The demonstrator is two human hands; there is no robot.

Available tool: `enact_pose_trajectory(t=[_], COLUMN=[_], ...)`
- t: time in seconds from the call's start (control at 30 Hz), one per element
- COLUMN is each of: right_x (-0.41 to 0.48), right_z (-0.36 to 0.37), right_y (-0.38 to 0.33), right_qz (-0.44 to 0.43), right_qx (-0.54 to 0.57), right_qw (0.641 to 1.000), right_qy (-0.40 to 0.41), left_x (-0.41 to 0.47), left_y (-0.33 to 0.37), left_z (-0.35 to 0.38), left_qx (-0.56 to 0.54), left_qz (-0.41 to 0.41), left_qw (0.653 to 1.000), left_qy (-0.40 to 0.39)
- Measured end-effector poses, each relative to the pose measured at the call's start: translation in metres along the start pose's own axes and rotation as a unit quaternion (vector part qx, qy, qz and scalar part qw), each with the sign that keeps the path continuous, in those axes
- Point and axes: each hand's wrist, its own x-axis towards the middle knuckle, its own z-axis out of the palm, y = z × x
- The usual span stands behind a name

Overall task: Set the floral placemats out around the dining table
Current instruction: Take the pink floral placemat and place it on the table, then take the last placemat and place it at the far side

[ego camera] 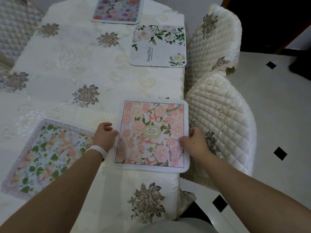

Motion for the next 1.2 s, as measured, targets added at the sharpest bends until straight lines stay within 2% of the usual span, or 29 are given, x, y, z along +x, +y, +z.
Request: enact_pose_trajectory(t=[0.13,0.37,0.5,0.87,1.2], right_x=[-0.010,-0.044,-0.064,-0.107,-0.126], right_z=[-0.002,0.028,0.062,0.143,0.171], right_y=[-0.015,-0.055,-0.070,-0.090,-0.089], right_qz=[-0.092,-0.284,-0.371,-0.448,-0.474], right_qx=[-0.145,-0.290,-0.335,-0.349,-0.379], right_qw=[0.984,0.912,0.860,0.795,0.743], right_qy=[0.037,-0.061,-0.099,-0.212,-0.282], left_x=[-0.016,-0.070,-0.103,-0.179,-0.239], left_y=[-0.011,-0.058,-0.091,-0.153,-0.180], left_z=[-0.020,-0.067,-0.100,-0.161,-0.162], left_qx=[-0.036,0.066,0.122,0.235,0.191], left_qz=[0.024,0.087,0.085,0.027,-0.029], left_qw=[0.999,0.992,0.986,0.956,0.948], left_qy=[0.013,0.058,0.076,0.173,0.252])
